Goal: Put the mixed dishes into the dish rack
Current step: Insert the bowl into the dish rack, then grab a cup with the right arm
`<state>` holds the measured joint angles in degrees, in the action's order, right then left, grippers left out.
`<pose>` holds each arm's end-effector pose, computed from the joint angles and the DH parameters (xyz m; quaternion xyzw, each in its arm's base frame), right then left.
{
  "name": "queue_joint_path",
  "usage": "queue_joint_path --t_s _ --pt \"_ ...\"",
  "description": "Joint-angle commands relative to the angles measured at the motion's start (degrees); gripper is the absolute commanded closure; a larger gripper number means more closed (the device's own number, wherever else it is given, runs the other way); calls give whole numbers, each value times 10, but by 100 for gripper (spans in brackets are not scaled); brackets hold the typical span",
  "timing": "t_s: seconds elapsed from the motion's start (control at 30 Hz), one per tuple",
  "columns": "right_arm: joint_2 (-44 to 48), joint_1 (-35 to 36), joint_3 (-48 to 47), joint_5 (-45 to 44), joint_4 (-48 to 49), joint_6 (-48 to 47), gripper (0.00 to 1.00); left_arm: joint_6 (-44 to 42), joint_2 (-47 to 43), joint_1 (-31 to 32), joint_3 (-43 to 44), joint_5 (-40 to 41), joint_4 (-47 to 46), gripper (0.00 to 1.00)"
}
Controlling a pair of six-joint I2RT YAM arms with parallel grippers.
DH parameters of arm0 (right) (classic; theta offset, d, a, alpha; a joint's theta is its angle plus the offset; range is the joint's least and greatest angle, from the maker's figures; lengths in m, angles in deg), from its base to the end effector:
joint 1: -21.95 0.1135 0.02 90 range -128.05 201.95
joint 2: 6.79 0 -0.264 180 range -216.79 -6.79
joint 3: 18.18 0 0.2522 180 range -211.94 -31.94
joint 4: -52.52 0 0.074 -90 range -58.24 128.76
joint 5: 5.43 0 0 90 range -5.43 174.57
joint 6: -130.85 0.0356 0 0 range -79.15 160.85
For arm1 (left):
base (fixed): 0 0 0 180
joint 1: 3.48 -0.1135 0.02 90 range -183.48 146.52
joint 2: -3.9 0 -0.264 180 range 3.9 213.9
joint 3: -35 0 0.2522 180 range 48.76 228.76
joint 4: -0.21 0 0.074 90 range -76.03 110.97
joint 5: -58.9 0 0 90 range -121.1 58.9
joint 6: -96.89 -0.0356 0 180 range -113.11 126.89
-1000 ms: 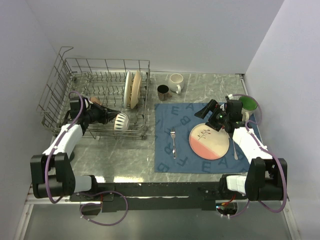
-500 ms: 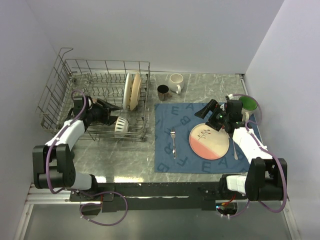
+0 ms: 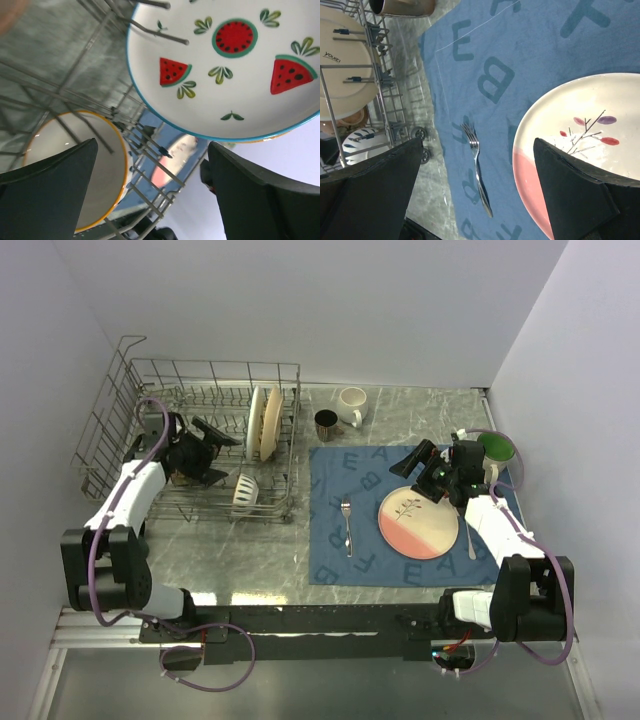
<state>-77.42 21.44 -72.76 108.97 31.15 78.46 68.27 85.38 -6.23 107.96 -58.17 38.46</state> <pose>0.2594 0.0124 0.2282 0.1977 0.8588 0.3173 0.3501 0.3031 -0.0017 0.2602 -0.4068 0.8117 -0.3651 0.2057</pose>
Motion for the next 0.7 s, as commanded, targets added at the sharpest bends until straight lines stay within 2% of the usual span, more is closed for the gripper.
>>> queue_joint_path --t_s 0.0,0.3,0.4,0.57,0.67 --pt "3 2 -17 -14 16 -7 0 -50 -29 3 47 89 120 1" --pt "-1 2 -49 -41 -8 -16 0 -70 -61 12 105 132 141 1" --pt "-8 2 -70 -48 -6 -25 0 -120 -78 29 132 125 106 1" --pt "-59 2 -132 -73 -27 -60 0 -234 -51 141 246 207 91 1" --pt "-108 20 -180 -99 -9 -91 0 -282 -26 191 275 226 68 1"
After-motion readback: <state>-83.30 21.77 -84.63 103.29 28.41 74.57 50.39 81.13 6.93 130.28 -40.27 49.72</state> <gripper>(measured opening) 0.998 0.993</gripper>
